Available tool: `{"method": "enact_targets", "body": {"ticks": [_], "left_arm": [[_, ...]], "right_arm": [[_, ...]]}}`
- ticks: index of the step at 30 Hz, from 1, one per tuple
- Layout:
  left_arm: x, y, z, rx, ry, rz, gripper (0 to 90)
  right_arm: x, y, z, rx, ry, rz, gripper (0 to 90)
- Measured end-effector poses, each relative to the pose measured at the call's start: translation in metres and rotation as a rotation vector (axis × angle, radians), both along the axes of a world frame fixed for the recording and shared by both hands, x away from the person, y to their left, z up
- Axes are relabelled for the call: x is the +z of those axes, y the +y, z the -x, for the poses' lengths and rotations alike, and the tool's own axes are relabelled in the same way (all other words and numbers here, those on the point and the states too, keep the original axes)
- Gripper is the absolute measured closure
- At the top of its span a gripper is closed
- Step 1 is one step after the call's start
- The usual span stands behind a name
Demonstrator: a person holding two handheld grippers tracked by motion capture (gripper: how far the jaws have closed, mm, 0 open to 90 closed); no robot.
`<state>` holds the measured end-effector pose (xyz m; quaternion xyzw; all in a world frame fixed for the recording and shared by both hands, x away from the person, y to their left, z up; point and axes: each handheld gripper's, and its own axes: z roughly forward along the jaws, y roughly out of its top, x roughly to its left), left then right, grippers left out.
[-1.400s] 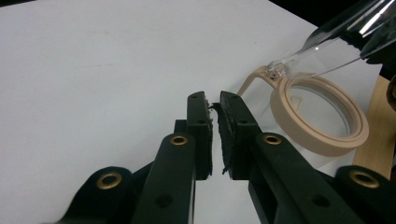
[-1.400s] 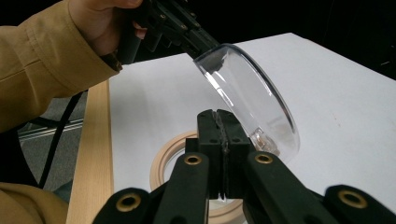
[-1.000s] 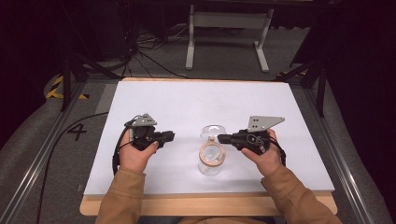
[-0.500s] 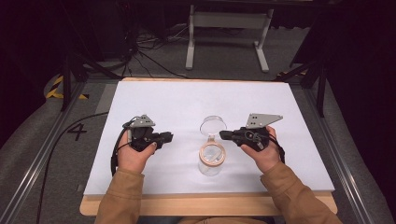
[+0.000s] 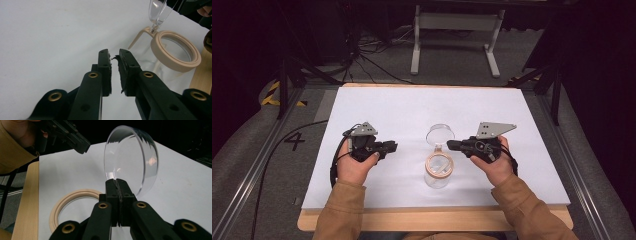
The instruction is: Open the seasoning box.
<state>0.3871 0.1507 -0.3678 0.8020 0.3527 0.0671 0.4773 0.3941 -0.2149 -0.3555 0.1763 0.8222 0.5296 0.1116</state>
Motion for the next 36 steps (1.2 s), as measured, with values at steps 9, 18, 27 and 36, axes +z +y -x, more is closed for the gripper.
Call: {"method": "enact_targets", "body": {"ticks": [9, 18, 27, 36], "left_arm": [[0.01, 0.01, 0.001, 0.028, 0.013, -0.093, 75.0], [0.01, 0.03, -0.007, 0.099, 0.04, -0.115, 70.7], [0.005, 0.052, -0.019, 0.189, 0.054, -0.128, 64.0], [-0.02, 0.057, -0.04, 0.241, 0.081, -0.142, 53.7]], "right_arm": [[0.021, -0.035, 0.002, -0.091, -0.032, -0.061, 75.9], [0.026, -0.079, -0.004, -0.252, -0.026, -0.054, 64.2], [0.016, -0.123, -0.012, -0.438, 0.019, 0.029, 52.0], [-0.015, -0.155, -0.024, -0.551, 0.048, 0.118, 45.1]]}}
